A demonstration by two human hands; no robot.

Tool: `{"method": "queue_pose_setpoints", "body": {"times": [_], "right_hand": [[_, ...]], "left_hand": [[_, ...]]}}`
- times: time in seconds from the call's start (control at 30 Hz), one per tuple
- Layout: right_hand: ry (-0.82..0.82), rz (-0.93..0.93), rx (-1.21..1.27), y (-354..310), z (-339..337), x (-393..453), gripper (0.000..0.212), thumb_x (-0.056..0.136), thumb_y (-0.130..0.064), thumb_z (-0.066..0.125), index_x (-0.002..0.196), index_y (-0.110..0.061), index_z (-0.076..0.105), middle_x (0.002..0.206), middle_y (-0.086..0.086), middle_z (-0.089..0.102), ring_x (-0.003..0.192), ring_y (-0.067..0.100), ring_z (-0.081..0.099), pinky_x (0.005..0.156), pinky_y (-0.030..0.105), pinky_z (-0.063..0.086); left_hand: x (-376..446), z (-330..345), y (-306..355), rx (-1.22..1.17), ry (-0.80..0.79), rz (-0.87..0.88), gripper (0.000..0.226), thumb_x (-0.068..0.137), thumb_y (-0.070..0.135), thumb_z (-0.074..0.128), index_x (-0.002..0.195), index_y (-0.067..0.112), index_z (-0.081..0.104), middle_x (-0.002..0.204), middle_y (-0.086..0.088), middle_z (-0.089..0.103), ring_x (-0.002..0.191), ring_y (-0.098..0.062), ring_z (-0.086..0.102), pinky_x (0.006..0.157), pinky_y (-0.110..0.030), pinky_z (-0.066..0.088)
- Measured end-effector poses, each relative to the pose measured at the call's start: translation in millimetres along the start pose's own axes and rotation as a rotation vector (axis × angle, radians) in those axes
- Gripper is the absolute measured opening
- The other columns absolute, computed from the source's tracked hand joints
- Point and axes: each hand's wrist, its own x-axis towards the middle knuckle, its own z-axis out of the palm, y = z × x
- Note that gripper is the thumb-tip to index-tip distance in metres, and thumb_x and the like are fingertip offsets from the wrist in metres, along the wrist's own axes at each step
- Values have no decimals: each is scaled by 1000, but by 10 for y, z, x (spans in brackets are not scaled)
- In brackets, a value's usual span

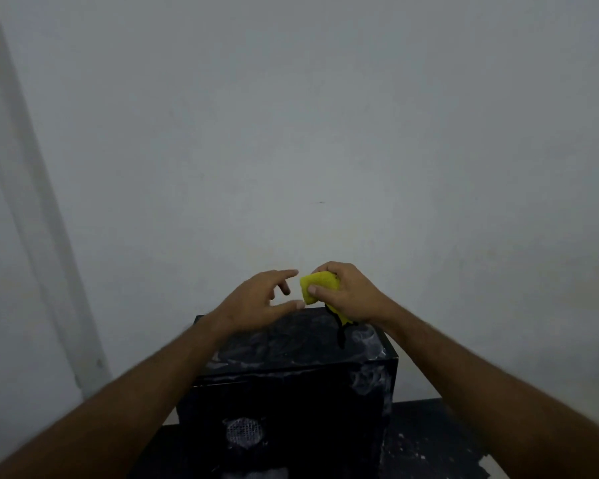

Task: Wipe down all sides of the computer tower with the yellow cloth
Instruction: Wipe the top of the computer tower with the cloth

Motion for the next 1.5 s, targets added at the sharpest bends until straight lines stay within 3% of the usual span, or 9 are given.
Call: {"method": "queue_pose_setpoints", "body": {"times": [0.23, 0.4, 0.5, 0.67, 0.77, 0.9, 1.07, 1.33, 1.5], "right_hand": [[73, 153, -155, 427, -290, -33, 17, 89, -28, 74, 100, -16, 71, 96, 1, 72, 85, 17, 67, 68, 28, 49], [-8, 329, -224, 705, -487, -53, 24, 89, -35, 71, 104, -18, 64, 99, 0, 65, 85, 19, 63, 60, 27, 45], [-79, 357, -309, 837, -574, -89, 26, 85, -39, 72, 78, -14, 70, 77, 4, 70, 67, 21, 65, 56, 36, 53], [-177, 443, -413, 997, -713, -188, 34, 81, -45, 75, 79, -11, 72, 76, 9, 70, 65, 22, 63, 61, 39, 54], [-248, 492, -403, 998, -764, -234, 43, 73, -47, 74, 78, -4, 74, 66, 11, 65, 59, 21, 58, 55, 35, 48], [-280, 468, -395, 1027, -767, -287, 23, 84, -30, 75, 102, -16, 71, 104, 11, 68, 86, 25, 66, 69, 36, 55], [-403, 442, -464, 1006, -743, -421, 40, 89, -32, 74, 126, -37, 60, 134, -4, 49, 115, 26, 58, 92, 43, 53], [-405, 478, -443, 924, -648, -557, 23, 75, -39, 83, 83, -18, 75, 81, 6, 73, 78, 26, 72, 70, 45, 61], [-273, 454, -434, 943, -556, -556, 21, 81, -28, 78, 97, -21, 66, 92, 8, 67, 83, 29, 68, 70, 45, 60]], "left_hand": [[-379, -45, -604, -123, 230, -269, 17, 103, 40, 59, 104, 27, 70, 104, 8, 68, 93, -9, 61, 79, -26, 48], [-628, 29, -1186, 12, 236, -490, 72, 92, 76, 28, 112, 22, 71, 115, -6, 68, 111, -30, 59, 100, -51, 47], [-715, 90, -1337, -1, 255, -599, 90, 88, 86, 16, 97, 11, 66, 109, -16, 67, 107, -39, 58, 99, -57, 47], [-793, 154, -1278, -25, 336, -604, 78, 94, 80, 18, 79, 15, 60, 105, -16, 66, 106, -40, 60, 99, -56, 45], [-822, 230, -1237, -34, 359, -595, 77, 97, 69, 22, 102, 9, 70, 123, -12, 64, 119, -35, 55, 109, -52, 38], [-838, 291, -1217, -36, 381, -562, 80, 96, 70, 20, 105, 9, 70, 122, -11, 64, 119, -34, 54, 109, -51, 38], [-862, 272, -1202, -80, 485, -523, 81, 99, 72, 19, 104, 12, 73, 116, -10, 67, 113, -33, 58, 105, -52, 42], [-902, 311, -1175, -47, 594, -480, 75, 103, 67, 20, 94, 13, 71, 100, -8, 68, 99, -33, 61, 92, -54, 49], [-902, 334, -1198, -22, 557, -481, 69, 102, 69, 20, 72, 15, 50, 77, -4, 58, 79, -31, 56, 77, -49, 48]]}}
